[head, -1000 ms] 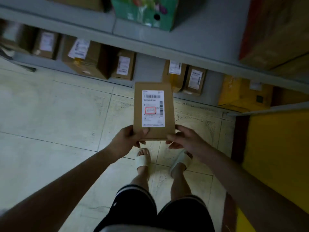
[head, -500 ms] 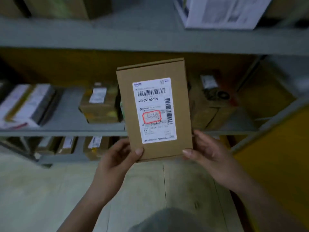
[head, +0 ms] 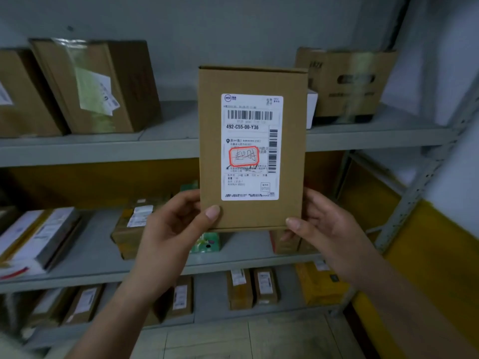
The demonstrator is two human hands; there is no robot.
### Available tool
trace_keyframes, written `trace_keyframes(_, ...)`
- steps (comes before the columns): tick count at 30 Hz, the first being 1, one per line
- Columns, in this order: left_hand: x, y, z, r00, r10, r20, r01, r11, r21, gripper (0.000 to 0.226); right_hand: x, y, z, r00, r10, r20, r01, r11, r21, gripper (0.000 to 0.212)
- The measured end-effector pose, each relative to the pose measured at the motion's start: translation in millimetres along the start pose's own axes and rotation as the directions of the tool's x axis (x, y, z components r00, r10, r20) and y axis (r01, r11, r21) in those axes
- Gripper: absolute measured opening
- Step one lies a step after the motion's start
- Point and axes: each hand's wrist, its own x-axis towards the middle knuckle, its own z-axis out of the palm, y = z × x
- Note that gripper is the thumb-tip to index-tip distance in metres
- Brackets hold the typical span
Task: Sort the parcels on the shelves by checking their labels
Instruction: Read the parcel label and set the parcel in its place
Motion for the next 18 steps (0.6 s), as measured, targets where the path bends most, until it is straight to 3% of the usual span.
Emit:
trace_keyframes(11,18.6,10.0,26.7,1.0,0.026,-0.011,-0.026,1.0,0.012,0.028,10.9,-4.2,-28.1,0.998,-0.067,-0.012,0.068,0.995,0.071,0.05)
trace_keyframes(18,23.4,-6.6,26.0,1.0,-0.012,-0.005,0.012,0.999,0.053,0.028,11.2,11.7,-34.0,1.0,-0.015,-0.017,0.015,1.0,0.017,0.051)
